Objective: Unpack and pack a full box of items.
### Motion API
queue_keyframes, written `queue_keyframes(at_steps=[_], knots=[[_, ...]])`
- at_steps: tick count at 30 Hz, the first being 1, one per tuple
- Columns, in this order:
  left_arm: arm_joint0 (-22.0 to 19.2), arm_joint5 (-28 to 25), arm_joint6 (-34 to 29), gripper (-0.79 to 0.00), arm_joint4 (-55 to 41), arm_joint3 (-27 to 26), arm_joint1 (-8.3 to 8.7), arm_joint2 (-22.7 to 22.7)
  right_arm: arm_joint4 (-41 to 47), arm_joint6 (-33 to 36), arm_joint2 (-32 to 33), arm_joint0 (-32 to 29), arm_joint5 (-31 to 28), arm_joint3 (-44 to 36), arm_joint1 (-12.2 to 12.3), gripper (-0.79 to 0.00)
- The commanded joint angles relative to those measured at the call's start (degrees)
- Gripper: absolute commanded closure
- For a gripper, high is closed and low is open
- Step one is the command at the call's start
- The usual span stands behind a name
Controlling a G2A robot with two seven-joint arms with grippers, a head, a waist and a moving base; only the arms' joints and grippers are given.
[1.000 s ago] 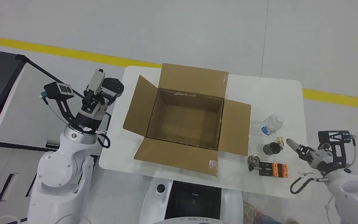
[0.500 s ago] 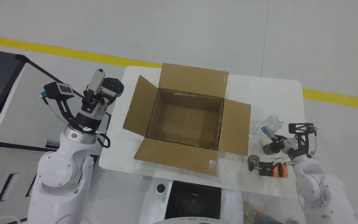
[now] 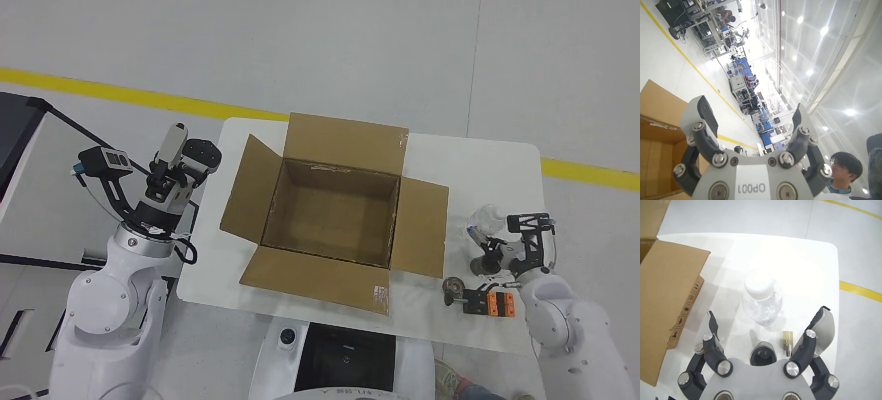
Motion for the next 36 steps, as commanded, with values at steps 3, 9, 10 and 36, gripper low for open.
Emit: queue_keyframes(at_steps=[3, 9, 10, 36], knots=[[0.0, 0.0, 0.0, -0.785, 0.0, 0.0, 0.0, 0.0, -1.06, -1.16, -1.32, 2.02, -0.3, 3.57, -0.03, -0.785], [0.0, 0.0, 0.0, -0.785, 0.0, 0.0, 0.0, 0.0, -0.85, -0.95, -2.98, 5.11, -1.03, 7.61, -0.08, -0.785], [0.0, 0.0, 0.0, -0.785, 0.0, 0.0, 0.0, 0.0, -1.02, -1.14, -3.33, 5.54, -1.02, 8.16, -0.1, -0.785], [0.0, 0.0, 0.0, -0.785, 0.0, 0.0, 0.0, 0.0, -3.38, -5.1, -6.73, 10.28, -0.65, 15.84, -0.18, -0.603]])
